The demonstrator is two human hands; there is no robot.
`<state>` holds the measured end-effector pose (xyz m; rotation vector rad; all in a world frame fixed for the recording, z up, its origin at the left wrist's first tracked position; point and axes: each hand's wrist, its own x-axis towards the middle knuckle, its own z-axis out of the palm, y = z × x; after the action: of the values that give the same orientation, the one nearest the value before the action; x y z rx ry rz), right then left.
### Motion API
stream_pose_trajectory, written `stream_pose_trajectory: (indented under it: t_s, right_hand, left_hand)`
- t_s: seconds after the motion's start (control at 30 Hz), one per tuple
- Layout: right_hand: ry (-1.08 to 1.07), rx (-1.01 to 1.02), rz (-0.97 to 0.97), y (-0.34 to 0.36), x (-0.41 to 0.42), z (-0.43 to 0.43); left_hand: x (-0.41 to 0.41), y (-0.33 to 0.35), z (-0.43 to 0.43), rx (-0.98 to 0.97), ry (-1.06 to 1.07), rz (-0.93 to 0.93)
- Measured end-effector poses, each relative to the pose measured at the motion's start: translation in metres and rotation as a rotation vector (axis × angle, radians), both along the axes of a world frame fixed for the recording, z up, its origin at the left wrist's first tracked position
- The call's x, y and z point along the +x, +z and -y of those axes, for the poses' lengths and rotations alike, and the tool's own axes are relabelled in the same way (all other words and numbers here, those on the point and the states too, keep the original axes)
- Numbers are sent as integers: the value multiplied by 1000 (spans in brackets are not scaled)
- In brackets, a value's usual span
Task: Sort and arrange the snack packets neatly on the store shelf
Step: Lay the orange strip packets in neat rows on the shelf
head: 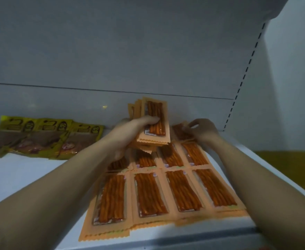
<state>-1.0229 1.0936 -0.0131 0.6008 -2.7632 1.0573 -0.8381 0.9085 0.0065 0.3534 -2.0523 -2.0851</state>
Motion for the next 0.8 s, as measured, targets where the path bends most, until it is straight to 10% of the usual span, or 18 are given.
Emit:
stream_pose_trajectory:
  t_s: [0.33, 0.53, 0.8]
  right_hand:
    - [-45, 232, -121, -9, 0, 2]
    - [302, -416, 61, 45, 56, 11]
    - [548, -378, 278, 87, 117, 57]
  left_hand:
    - [3, -13, -2, -18, -21, 26]
    - [9, 1, -10, 122, 40, -35]
    - [40, 31, -1, 291, -45, -91]
